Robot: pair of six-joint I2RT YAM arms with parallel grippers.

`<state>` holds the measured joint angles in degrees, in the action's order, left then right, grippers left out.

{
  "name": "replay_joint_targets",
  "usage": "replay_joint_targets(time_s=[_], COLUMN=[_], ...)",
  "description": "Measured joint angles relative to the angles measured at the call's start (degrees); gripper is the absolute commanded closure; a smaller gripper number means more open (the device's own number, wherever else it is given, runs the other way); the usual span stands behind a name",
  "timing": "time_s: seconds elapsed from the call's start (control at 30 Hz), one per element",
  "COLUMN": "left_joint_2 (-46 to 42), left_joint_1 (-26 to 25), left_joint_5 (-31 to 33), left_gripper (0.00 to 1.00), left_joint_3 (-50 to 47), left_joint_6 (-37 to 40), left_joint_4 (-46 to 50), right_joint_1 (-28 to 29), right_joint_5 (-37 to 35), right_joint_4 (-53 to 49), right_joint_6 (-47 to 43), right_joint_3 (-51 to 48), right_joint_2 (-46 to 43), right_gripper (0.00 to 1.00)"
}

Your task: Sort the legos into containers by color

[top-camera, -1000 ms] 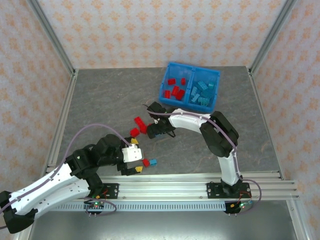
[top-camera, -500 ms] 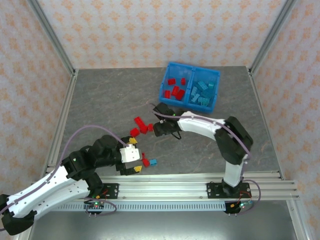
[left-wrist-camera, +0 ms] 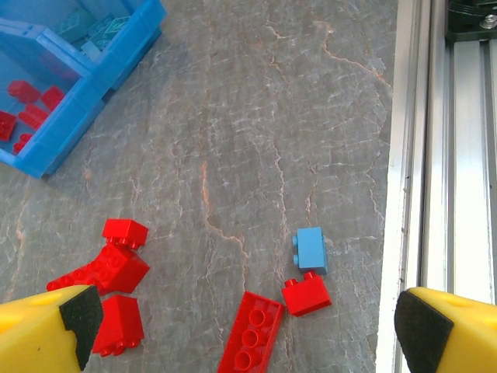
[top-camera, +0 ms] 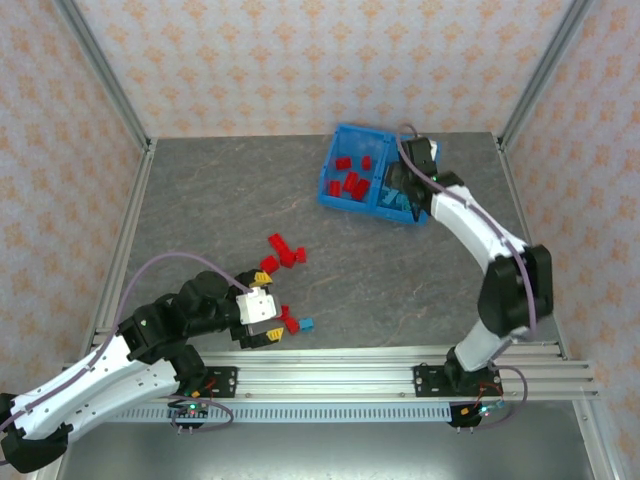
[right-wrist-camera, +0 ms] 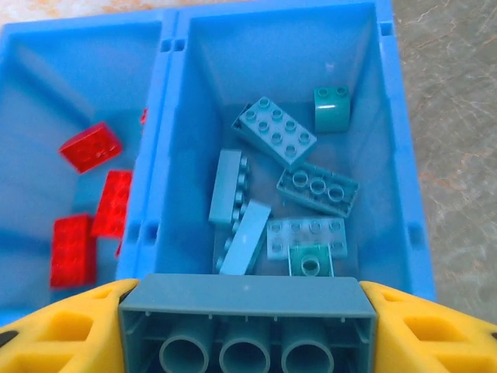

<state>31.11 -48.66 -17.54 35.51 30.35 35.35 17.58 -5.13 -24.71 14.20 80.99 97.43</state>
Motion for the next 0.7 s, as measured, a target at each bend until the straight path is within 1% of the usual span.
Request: replay_joint_targets(time_s=[0.1, 0.13, 0.23, 0.33, 0.4, 0.57, 0.63, 0.7], left_joint_2=[-0.02, -0.11, -0.55, -0.72, -0.72, -0.74, -0.76, -1.07], left_joint_1=[0.0, 0.0, 0.0, 0.0, 0.0, 0.0, 0.0, 0.0], left_joint_5=[0.22, 0.26, 0.46, 0.72, 1.09, 1.49, 1.7, 2.45], left_gripper=[0.0, 0.0, 0.0, 0.0, 0.0, 0.0, 0.0, 0.0], left_joint_3=[0.0, 0.0, 0.02, 0.02, 0.02, 0.02, 0.04, 0.07], left_joint_6=[-0.5, -0.61, -0.94, -0.96, -0.96, -0.94, -0.92, -0.85], left_joint_4=[0.0, -0.02, -0.02, -0.02, -0.04, -0.04, -0.02, 0.0], right_joint_1=[-1.88, -2.34, -3.19, -3.45, -3.43, -3.43, -3.28, -2.67], right_joint_5=[1.05, 1.46, 2.34, 2.86, 2.97, 3.43, 4.52, 6.51], right_joint_4=[-1.03, -1.53, -3.58, -5.81, -6.93, -8.7, -8.66, -8.24], right_joint_6=[-0.07, -0.04, 0.2, 0.28, 0.57, 0.61, 0.68, 0.81], right_joint_3=[6.51, 8.35, 12.9, 15.91, 16.65, 16.41, 14.19, 9.25], right_joint_2=[8.15, 10.51, 15.56, 17.81, 17.77, 15.13, 11.54, 5.51], right_gripper=[0.47, 0.44, 0.3, 0.2, 0.18, 0.19, 0.19, 0.19])
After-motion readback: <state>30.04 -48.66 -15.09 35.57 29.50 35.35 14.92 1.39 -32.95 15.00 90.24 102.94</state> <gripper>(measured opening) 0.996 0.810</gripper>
